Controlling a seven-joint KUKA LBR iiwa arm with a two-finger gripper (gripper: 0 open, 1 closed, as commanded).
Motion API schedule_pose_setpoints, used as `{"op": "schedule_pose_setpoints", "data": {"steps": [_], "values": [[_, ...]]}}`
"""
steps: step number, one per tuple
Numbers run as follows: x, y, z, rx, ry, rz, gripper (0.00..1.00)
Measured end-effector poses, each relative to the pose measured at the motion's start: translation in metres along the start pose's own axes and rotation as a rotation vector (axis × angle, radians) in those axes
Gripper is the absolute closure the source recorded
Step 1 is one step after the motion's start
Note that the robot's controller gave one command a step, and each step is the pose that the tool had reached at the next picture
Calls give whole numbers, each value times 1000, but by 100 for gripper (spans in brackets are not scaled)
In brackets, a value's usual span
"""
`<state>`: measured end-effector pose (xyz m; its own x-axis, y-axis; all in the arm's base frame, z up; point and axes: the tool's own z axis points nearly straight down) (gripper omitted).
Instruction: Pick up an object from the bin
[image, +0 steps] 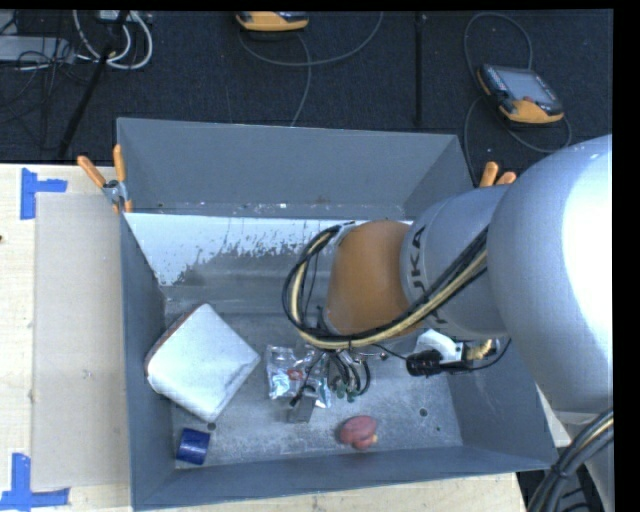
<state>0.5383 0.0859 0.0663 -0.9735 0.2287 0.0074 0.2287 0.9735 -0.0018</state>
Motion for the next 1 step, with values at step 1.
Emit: {"op": "schedule_pose_setpoints", "data": {"steps": [1], "values": [[15, -11, -34, -2, -5, 73, 0]]}}
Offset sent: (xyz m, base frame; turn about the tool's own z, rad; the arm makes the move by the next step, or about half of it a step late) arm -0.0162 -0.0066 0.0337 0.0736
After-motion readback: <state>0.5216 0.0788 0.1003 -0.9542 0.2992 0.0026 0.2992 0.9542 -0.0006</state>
